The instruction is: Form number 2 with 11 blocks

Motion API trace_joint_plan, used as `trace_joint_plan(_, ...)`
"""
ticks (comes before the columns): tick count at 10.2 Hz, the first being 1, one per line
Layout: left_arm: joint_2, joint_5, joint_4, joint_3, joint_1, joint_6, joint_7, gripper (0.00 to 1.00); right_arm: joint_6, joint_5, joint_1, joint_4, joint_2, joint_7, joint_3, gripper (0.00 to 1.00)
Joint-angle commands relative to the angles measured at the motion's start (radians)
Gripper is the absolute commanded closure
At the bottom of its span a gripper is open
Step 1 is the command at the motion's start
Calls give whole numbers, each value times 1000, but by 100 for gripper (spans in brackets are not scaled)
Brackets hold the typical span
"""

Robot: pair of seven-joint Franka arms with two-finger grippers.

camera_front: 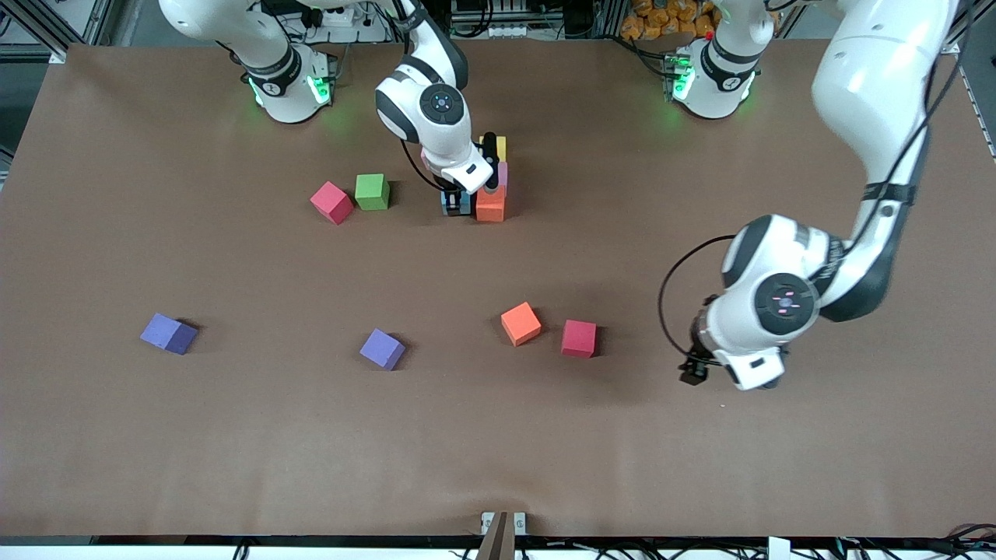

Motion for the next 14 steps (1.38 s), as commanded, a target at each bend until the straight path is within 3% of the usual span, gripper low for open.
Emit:
trace_joint_plan(1, -58, 16, -24, -5, 28, -75, 106, 0, 32, 3, 23, -13, -3, 33, -10, 76)
trace_joint_plan(5, -58, 8, -64, -11, 34, -71, 36, 0, 43, 1, 23, -11, 11, 33, -10, 76)
trace_joint_plan(10, -28, 2, -56, -19, -58, 51, -326, 0, 71, 1, 29, -10, 29, 36, -10, 76)
trace_joint_plan(14, 53, 11, -56, -14, -174, 142, -590, 0, 69, 1, 29, -10, 31, 42, -10, 72)
